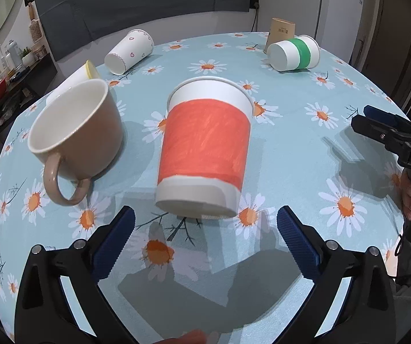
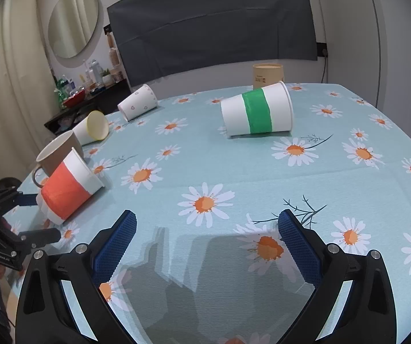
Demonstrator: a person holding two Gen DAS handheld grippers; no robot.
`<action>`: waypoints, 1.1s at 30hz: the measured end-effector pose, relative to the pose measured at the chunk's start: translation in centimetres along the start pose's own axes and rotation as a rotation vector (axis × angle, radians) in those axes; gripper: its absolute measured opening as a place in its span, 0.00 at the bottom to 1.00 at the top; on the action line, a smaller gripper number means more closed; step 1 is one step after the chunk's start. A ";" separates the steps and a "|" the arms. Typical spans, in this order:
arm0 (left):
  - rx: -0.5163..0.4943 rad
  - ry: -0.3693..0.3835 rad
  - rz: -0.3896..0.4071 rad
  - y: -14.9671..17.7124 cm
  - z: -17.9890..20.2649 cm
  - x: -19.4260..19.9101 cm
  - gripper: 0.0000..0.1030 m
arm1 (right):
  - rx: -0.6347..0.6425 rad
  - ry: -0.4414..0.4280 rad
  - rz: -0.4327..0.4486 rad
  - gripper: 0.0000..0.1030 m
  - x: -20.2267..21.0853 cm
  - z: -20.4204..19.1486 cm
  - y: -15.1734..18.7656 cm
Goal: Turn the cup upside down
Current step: 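Lift the red-banded cup with the left gripper and carry it toward the mug, then open the left gripper, releasing the red-banded cup on its side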
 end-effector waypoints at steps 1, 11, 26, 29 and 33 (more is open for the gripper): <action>0.005 -0.009 0.004 0.4 -0.3 0.0 0.94 | 0.001 0.002 -0.003 0.92 0.0 0.0 0.0; 0.096 -0.070 0.096 3.6 -5.4 1.0 0.94 | 0.035 -0.015 -0.053 0.92 -0.9 -0.6 0.2; 0.123 0.060 0.190 4.6 -7.9 2.1 0.94 | 0.229 -0.138 -0.167 0.92 -2.1 -4.4 0.4; 0.118 0.060 0.210 4.6 -7.7 2.3 0.94 | 0.319 -0.161 -0.175 0.92 -1.2 -6.2 -0.7; 0.126 0.060 0.240 4.7 -7.7 2.7 0.94 | 0.525 -0.120 -0.160 0.92 0.1 -9.7 -2.7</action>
Point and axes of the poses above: each gripper's, at about its wrist camera, not at the fingertips, and x roughly against the way its jaws point, z to its right, y to its underside, the point moved 9 cm from there along -x, roughly the way its jaws point, and after that the axes turned 14 degrees about -z, right-handed, at the moved point
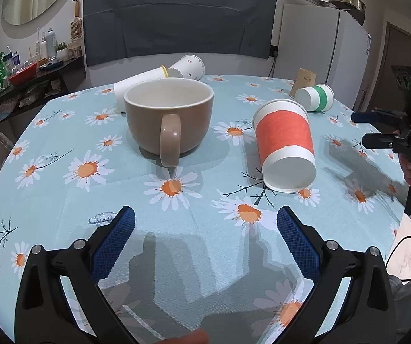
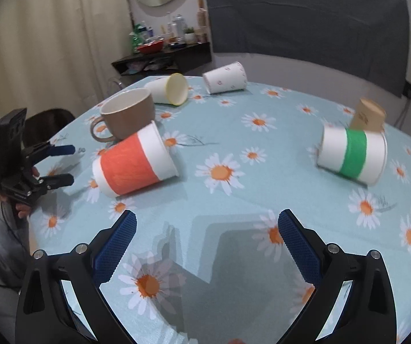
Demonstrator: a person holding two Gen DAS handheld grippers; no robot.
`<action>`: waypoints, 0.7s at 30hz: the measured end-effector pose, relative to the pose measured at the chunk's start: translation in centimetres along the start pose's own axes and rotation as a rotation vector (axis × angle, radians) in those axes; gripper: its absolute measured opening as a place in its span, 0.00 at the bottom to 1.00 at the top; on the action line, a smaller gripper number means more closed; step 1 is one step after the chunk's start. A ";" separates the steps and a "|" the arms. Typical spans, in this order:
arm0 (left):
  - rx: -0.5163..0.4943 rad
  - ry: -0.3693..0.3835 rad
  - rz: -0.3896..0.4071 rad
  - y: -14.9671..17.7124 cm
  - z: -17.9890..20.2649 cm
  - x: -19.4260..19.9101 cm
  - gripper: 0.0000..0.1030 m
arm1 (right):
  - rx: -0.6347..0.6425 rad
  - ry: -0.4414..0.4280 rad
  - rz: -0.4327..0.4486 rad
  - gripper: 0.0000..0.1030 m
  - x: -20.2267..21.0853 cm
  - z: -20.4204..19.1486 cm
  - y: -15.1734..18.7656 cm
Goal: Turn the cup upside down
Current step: 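Open the left gripper, releasing the red-banded cup on its side, then grasp the lying red-banded cup around its body with the right gripper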
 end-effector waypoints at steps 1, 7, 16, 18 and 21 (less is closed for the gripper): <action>0.003 -0.001 0.001 0.0 -0.1 0.0 0.94 | 0.056 0.052 -0.017 0.92 0.2 -0.6 -0.9; 0.043 -0.009 0.006 0.0 -0.9 0.1 0.94 | 0.511 0.215 -0.085 0.92 0.4 -5.8 -4.3; 0.142 0.070 -0.017 0.1 -2.3 -0.3 0.94 | 0.931 0.313 -0.395 0.92 -4.2 -9.2 -4.2; 0.158 0.100 -0.030 0.2 -2.4 -0.5 0.94 | 1.010 0.322 -0.440 0.92 -4.8 -9.9 -4.2; 0.191 0.089 -0.038 0.2 -2.9 -0.8 0.94 | 1.109 0.335 -0.498 0.92 -5.5 -11.1 -4.4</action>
Point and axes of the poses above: each gripper's, at about its wrist camera, not at the fingertips, and x roughly against the way its jaws point, z to its right, y to its underside, the point moved 9 cm from there along -x, roughly the way its jaws point, and after that the axes turned 14 degrees about -z, right-handed, at the moved point
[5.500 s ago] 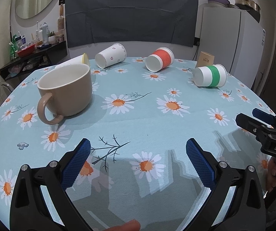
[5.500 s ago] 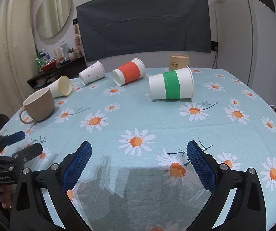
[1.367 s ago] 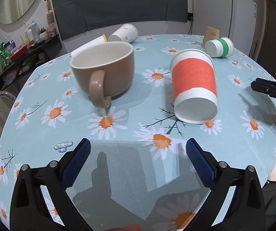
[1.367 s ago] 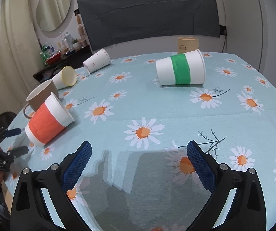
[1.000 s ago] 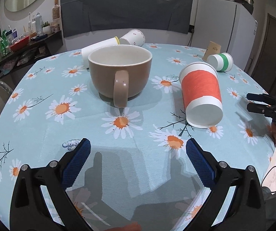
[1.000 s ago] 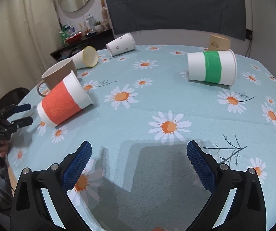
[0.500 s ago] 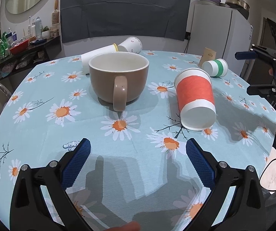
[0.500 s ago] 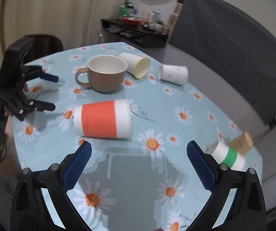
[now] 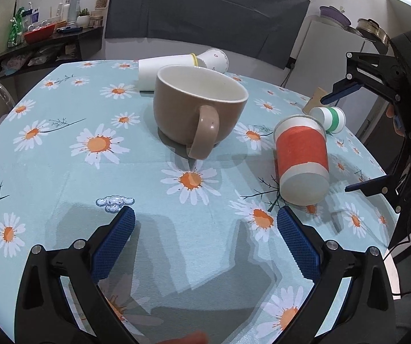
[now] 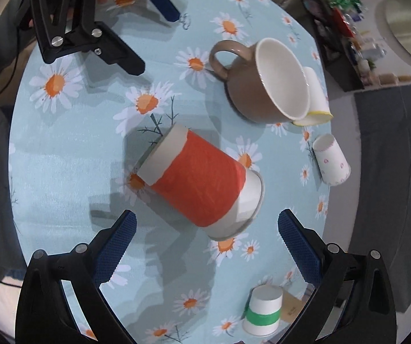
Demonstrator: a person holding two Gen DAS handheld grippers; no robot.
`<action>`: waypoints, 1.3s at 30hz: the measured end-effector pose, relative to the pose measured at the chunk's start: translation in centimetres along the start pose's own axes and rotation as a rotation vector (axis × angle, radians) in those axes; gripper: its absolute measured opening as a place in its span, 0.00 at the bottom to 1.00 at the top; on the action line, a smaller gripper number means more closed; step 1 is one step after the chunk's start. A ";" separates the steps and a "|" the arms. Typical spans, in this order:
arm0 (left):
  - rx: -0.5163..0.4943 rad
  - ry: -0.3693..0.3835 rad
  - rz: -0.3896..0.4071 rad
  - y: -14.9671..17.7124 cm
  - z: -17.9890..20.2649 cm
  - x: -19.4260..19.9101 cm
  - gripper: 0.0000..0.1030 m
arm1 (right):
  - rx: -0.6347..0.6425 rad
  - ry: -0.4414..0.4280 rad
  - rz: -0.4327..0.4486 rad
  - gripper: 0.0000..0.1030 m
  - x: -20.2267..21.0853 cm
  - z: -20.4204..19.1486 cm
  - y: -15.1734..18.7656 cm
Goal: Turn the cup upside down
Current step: 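Grasp the lying red-banded cup around its body with the right gripper, then rotate the right gripper to stand the red-banded cup rim-down on the table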
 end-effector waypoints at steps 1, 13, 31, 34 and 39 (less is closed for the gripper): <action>0.006 0.002 -0.003 0.0 -0.1 -0.1 0.94 | 0.026 -0.004 -0.012 0.92 0.0 -0.1 -0.5; -0.076 0.048 -0.023 0.3 1.4 -0.2 0.94 | 0.242 -0.058 -0.112 0.92 -1.5 -1.5 -3.8; -0.079 0.068 -0.048 0.4 1.6 -0.6 0.94 | 0.171 -0.199 -0.047 0.62 -2.0 -1.6 -3.5; -0.070 0.068 -0.048 0.3 1.5 -0.6 0.94 | 0.111 -0.209 -0.001 0.62 -1.6 -0.5 -3.2; -0.067 0.065 -0.046 0.3 1.4 -0.6 0.94 | -0.061 -0.262 0.132 0.62 -0.4 2.1 -1.6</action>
Point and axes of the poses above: each gripper's, at about its wrist camera, not at the fingertips, and x roughly against the way its jaws point, z to its right, y to its underside, the point moved 9 cm from there along -x, roughly the way its jaws point, and after that the axes turned 14 degrees about -z, right-handed, at the moved point
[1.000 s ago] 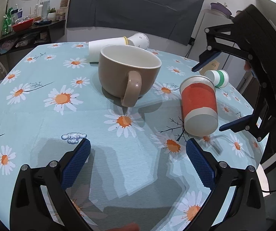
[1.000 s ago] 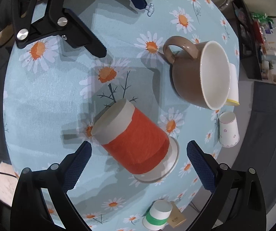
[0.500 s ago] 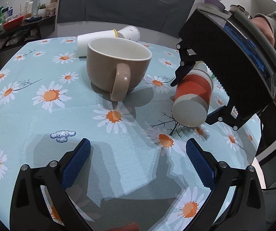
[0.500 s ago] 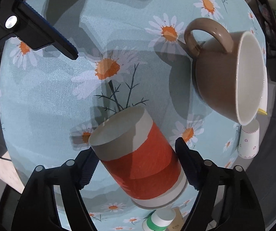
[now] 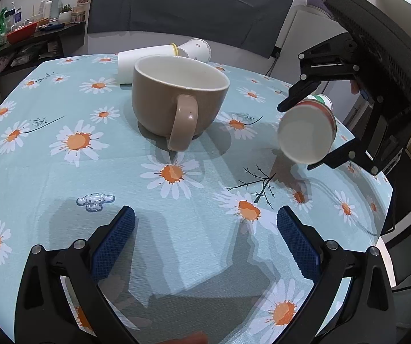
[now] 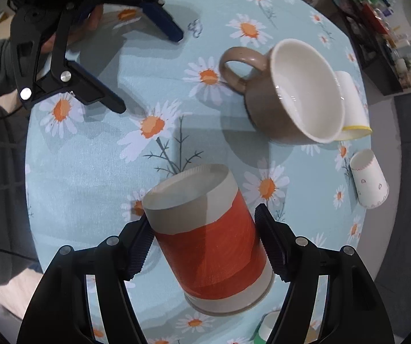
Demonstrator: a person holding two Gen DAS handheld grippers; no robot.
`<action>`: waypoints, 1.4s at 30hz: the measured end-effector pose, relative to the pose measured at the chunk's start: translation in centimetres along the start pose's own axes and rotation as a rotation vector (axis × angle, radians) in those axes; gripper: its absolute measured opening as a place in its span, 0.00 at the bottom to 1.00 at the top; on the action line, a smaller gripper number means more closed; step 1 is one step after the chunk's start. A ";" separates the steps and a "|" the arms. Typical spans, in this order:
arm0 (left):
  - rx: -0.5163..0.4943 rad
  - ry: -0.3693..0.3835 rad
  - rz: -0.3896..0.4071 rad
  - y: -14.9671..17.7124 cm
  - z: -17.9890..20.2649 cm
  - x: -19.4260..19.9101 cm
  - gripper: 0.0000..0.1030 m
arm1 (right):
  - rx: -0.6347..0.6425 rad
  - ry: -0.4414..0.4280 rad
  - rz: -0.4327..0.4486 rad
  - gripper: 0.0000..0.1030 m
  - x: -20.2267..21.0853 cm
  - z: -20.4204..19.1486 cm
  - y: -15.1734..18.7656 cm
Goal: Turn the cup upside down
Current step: 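Rotate the right gripper to stand the red-banded cup rim-down on the table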
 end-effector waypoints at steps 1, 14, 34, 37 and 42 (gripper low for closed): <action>0.001 0.000 -0.001 0.0 -0.1 0.0 0.94 | -0.038 -0.011 0.052 0.62 0.6 0.6 0.3; 0.021 -0.019 0.013 -0.1 -0.5 0.2 0.94 | -0.500 -0.183 0.646 0.63 2.6 7.0 3.6; 0.046 -0.057 0.027 -0.3 -1.4 0.5 0.94 | -0.572 -0.279 0.694 0.62 -0.8 7.3 5.7; 0.049 -0.061 0.026 -0.4 -1.5 0.5 0.94 | -0.578 -0.267 0.660 0.59 -1.7 6.9 6.4; 0.047 -0.062 0.028 -0.4 -1.5 0.5 0.94 | -0.616 -0.230 0.622 0.68 -2.3 6.9 7.3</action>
Point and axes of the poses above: each gripper's, at about its wrist camera, not at the fingertips, and x roughly against the way its jaws point, z to its right, y to its underside, the point moved 9 cm from there along -x, roughly the way its jaws point, and after that the axes turned 14 degrees about -z, right-handed, at the moved point
